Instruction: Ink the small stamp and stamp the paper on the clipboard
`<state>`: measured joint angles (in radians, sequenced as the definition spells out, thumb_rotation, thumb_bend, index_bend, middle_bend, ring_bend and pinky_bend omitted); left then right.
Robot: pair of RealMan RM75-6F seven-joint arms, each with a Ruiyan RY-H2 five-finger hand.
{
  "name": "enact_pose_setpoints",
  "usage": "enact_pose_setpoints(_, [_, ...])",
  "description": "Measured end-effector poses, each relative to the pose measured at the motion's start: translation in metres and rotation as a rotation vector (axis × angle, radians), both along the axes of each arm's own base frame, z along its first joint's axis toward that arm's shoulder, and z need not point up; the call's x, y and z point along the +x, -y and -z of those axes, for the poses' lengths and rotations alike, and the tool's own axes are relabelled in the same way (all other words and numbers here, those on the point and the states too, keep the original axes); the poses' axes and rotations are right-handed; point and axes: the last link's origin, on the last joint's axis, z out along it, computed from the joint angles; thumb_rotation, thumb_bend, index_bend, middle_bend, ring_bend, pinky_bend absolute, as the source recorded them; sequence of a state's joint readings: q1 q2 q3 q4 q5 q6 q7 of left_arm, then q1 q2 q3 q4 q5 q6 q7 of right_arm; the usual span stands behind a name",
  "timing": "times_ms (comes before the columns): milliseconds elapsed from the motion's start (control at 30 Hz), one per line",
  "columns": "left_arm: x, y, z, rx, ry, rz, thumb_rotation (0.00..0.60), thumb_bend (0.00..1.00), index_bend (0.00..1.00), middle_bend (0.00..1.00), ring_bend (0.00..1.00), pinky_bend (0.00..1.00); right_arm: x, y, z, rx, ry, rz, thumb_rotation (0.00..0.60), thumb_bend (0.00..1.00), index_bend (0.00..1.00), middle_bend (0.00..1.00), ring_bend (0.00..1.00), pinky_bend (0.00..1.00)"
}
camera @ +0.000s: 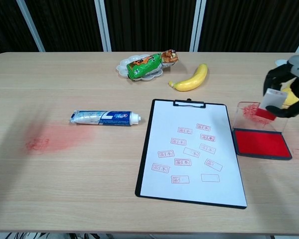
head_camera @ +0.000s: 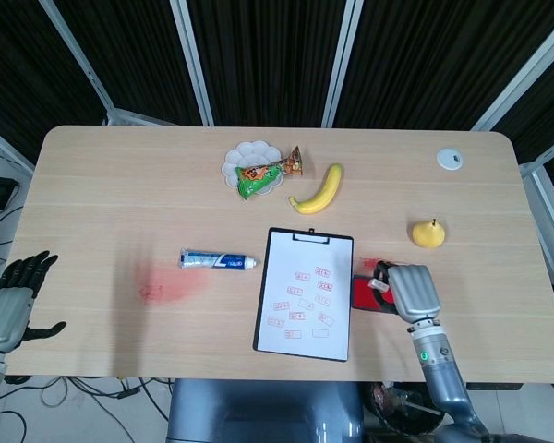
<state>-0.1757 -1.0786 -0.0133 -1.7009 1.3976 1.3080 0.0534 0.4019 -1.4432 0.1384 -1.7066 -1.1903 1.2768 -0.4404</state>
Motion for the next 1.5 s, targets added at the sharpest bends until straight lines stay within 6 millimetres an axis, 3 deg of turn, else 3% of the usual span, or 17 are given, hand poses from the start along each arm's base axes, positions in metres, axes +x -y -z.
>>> enact_pose_setpoints(267, [0.0,0.001,0.0,0.002,-0.008,0.006,0.6,0.02,0.0,0.0,0.0,0.0,-0.038,-0.013,-0.011,0.0,-0.023,0.057,0.6,0.66,0.92,0.76,0.84,0.78])
enact_pose_setpoints(900, [-0.001,0.003,0.0,0.012,-0.028,0.006,0.6,0.02,0.0,0.0,0.0,0.0,-0.112,-0.017,-0.003,0.021,-0.131,0.236,0.6,0.58,0.91,0.72,0.81,0.73])
enact_pose_setpoints(1500, [-0.001,0.006,0.0,0.012,-0.045,0.023,0.6,0.02,0.0,0.0,0.0,0.0,-0.12,-0.015,0.018,0.006,-0.059,0.245,0.6,0.52,0.88,0.69,0.78,0.73])
